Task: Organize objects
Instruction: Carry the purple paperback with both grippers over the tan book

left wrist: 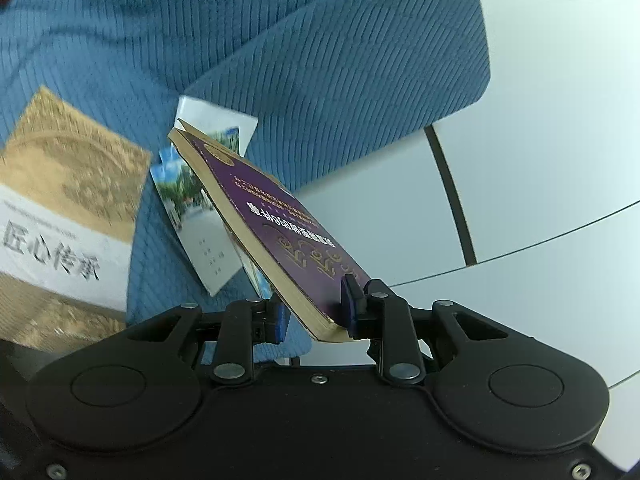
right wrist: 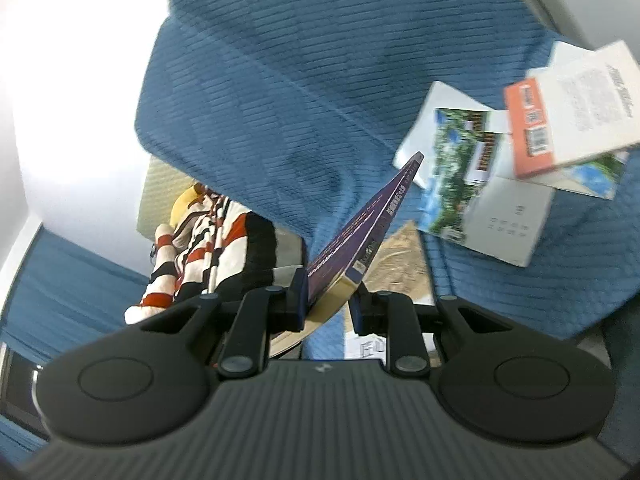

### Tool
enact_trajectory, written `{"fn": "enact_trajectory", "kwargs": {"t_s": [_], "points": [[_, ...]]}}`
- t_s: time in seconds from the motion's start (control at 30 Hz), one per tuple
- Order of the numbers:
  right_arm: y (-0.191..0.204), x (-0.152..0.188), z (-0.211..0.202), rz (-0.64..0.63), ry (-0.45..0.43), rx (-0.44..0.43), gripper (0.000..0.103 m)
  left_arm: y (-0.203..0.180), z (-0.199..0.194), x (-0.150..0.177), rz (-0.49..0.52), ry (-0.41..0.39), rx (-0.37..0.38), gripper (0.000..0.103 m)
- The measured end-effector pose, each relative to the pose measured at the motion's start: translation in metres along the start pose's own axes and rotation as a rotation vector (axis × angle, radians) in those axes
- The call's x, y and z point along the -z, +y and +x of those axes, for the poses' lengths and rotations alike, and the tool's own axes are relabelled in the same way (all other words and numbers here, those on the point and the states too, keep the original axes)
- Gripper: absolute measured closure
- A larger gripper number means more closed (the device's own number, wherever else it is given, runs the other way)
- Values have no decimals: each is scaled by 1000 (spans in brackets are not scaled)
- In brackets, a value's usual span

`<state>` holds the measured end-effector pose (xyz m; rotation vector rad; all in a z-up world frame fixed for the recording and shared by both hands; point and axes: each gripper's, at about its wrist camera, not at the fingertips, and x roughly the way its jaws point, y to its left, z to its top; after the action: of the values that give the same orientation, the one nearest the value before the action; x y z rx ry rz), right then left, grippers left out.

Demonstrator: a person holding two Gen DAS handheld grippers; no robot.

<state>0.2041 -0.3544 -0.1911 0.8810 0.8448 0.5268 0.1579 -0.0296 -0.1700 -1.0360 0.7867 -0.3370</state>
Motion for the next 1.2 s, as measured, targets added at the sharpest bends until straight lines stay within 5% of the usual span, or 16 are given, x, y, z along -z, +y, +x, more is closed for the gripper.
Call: {"fn": "enact_trajectory", "kwargs": {"t_s": [0.47,1.2], "points": [[47,5,51,-33,43,-26,78,21,-47,-46,33,-15,-62,76],[-5,64,138,15,146,128,78,134,-23,-43,9,110,-225,70]]}}
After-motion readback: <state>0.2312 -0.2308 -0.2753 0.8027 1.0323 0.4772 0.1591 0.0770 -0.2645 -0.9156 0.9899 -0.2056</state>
